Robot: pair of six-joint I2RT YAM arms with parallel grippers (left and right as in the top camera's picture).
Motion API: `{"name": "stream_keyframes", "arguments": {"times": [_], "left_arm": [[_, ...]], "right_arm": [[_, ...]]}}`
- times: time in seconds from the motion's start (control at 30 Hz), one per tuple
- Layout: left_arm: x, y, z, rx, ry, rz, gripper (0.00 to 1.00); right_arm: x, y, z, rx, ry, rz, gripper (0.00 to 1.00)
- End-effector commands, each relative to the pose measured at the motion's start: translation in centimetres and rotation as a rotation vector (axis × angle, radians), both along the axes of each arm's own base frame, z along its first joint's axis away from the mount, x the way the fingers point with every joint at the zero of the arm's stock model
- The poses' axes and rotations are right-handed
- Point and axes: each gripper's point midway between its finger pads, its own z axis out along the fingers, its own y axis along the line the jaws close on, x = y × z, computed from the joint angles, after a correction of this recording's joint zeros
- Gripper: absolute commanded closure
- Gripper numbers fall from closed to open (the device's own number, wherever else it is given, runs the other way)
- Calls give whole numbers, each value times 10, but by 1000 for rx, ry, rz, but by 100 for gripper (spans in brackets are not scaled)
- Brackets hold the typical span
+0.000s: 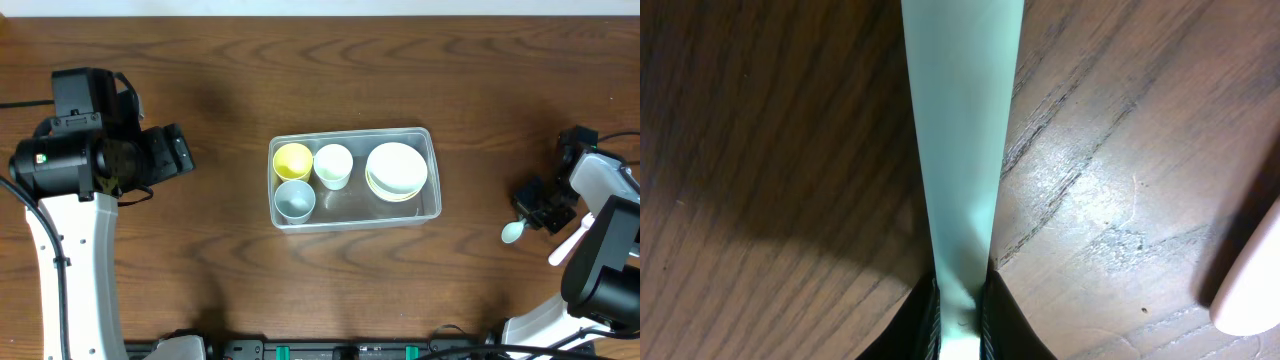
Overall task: Pack container
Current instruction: 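Lower the right gripper and grasp the light blue spoon handle, then carry the light blue spoon into the container and release it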
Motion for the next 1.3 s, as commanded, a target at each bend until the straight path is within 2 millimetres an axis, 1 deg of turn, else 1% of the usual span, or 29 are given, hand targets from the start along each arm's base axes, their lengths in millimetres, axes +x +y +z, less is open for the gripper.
{"name": "stream_keyframes", "arguments": {"times": [0.0, 0.27, 0.37, 0.43, 0.5, 0.57, 0.6, 0.67, 0.73, 0.8, 0.83, 0.87, 0.9, 0.93, 0.97, 1.07, 1.13, 1.2, 1.27], "left_arm": [[0, 2, -2, -4, 11, 14, 11], [0, 2, -2, -4, 11, 14, 11], [0, 2, -2, -4, 11, 14, 11], [0, 2, -2, -4, 11, 14, 11], [0, 2, -2, -4, 11, 14, 11], [0, 2, -2, -4, 11, 14, 11], [0, 2, -2, -4, 11, 14, 11], [0, 2, -2, -4, 11, 14, 11], [0, 2, -2, -4, 11, 14, 11], [0, 2, -2, -4, 10, 14, 11], [0, 2, -2, -4, 11, 14, 11], [0, 2, -2, -4, 11, 14, 11], [0, 2, -2, -4, 11, 14, 11], [-1, 2, -2, -4, 12, 14, 11], [-1, 2, -2, -4, 12, 14, 11], [-1, 2, -3, -5, 14, 14, 11], [-1, 2, -3, -5, 15, 14, 11], [-1, 2, -3, -5, 15, 14, 11], [-1, 2, -3, -5, 15, 14, 11]], "right_arm": [[-5, -1, -5, 0, 21, -7, 99], [-3, 0, -4, 4, 15, 12, 99], [7, 3, 5, 21, -30, 62, 99], [20, 7, 21, 22, -84, 119, 99], [32, 9, 43, -1, -138, 164, 99], [50, 16, 76, -34, -226, 257, 99], [60, 24, 94, -42, -283, 327, 99], [82, 50, 134, -42, -422, 534, 99], [97, 86, 177, -64, -552, 782, 99], [101, 123, 212, -115, -643, 1021, 99], [100, 143, 226, -136, -678, 1131, 99], [98, 166, 240, -164, -715, 1255, 99], [96, 183, 248, -186, -737, 1349, 99], [92, 204, 254, -209, -759, 1454, 99], [88, 220, 256, -219, -774, 1531, 99], [72, 266, 253, -218, -790, 1777, 99], [60, 291, 248, -203, -786, 1907, 99], [50, 309, 240, -189, -768, 2021, 99], [42, 322, 229, -173, -736, 2120, 99]]}}
